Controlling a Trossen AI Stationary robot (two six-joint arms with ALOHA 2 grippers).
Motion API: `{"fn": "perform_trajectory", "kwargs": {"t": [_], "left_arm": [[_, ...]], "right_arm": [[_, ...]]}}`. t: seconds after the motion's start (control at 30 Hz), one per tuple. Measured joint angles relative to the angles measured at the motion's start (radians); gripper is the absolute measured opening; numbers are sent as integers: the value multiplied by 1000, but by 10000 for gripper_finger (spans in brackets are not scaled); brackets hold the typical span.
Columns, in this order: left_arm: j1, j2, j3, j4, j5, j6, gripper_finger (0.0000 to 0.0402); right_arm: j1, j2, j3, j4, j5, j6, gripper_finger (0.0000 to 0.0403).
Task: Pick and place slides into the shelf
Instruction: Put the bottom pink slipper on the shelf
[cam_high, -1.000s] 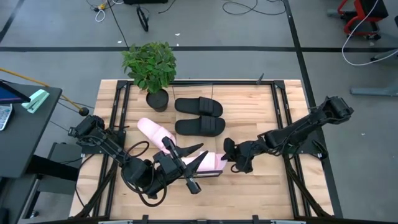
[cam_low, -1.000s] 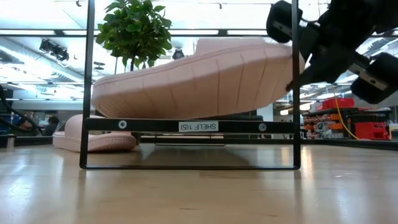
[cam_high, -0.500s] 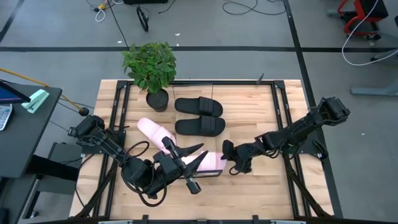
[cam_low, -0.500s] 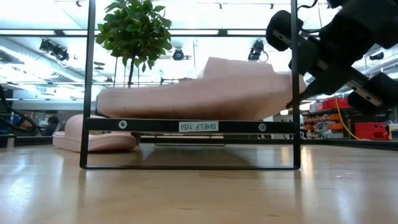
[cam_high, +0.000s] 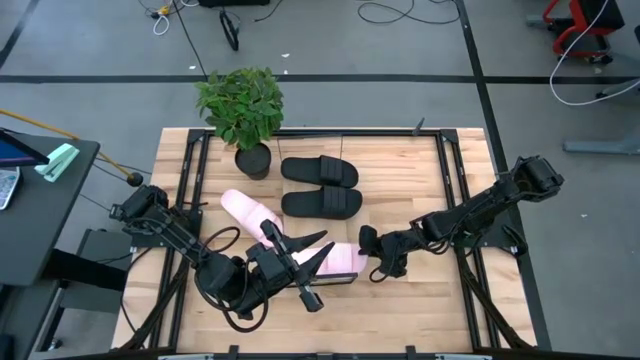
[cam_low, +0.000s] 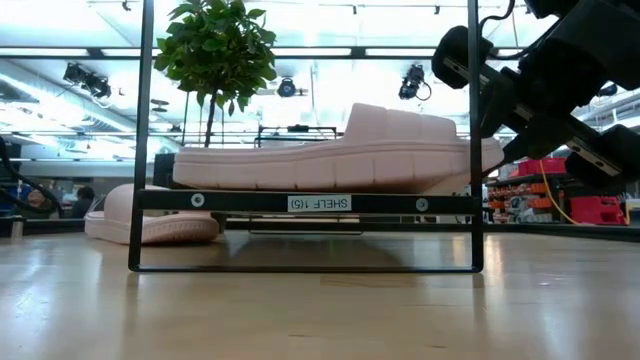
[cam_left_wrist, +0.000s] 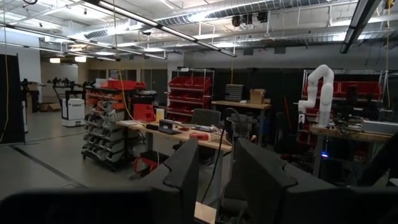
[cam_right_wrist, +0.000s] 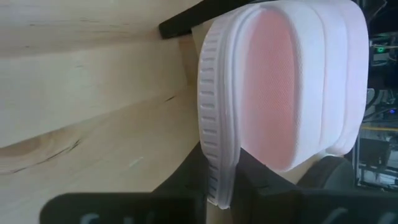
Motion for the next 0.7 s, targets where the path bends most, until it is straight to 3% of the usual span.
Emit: {"fn": "perform_trajectory", "kwargs": {"t": [0.2,0.7], "left_arm": [[0,0,0,0,-1,0,110],[2,0,0,0,-1,0,108]], "right_arm": [[-1,0,0,-8,-14,2,48],[-1,-1,0,-78,-57,-1,161]]}}
